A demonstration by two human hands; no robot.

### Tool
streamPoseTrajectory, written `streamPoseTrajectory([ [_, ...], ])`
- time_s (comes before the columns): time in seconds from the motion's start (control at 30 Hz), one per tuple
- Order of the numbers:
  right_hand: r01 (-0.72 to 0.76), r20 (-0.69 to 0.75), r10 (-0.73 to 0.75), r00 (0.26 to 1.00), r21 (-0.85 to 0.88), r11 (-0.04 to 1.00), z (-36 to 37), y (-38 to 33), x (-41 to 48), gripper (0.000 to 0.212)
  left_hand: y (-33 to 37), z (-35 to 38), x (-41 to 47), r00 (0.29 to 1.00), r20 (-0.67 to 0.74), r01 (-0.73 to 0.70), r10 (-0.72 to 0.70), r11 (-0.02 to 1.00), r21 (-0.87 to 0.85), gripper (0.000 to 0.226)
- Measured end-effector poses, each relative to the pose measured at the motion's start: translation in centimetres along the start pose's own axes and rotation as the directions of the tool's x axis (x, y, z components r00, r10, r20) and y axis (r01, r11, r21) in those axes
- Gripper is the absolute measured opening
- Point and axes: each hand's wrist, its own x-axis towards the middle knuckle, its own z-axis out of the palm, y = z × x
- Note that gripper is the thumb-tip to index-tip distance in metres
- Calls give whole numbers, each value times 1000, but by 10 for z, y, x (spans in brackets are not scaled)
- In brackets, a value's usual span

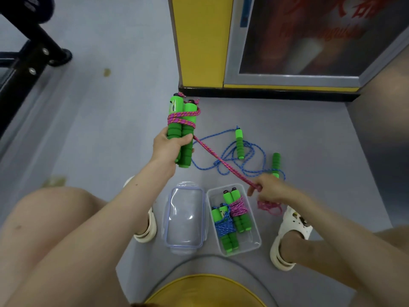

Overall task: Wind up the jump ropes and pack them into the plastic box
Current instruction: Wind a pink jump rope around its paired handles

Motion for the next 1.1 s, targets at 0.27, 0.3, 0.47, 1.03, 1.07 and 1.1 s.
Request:
streamPoseTrajectory([
  [0.27, -173, 30, 197, 980, -366, 915, 4, 6, -11, 28, -3, -19, 10, 987, -139, -67, 76, 995, 69, 25],
  [0.3, -171, 48, 205, 978, -386, 906, 5, 3, -12, 26, -5, -18, 9, 990, -125, -60, 73, 993, 103, 26],
  [0.47, -87, 1, 89, 996, -207, 975, -1, -14, -8, 59, -7, -6, -6, 992, 93, 74, -87, 988, 133, 36],
  [1.03, 237, -298, -34, 954, 680, 694, -27, -56, -20, 18, -16, 38, -30, 890, 432, 7, -147, 951, 310, 41],
  [1.07, 228, -282, -45, 958, 660, 716, -27, -58, -21, 19, -17, 39, -32, 895, 428, -17, -127, 948, 317, 41],
  [1.1, 218, -256, -57, 965, 659, 720, -26, -59, -21, 19, -20, 39, -31, 901, 421, -50, -102, 941, 335, 41],
])
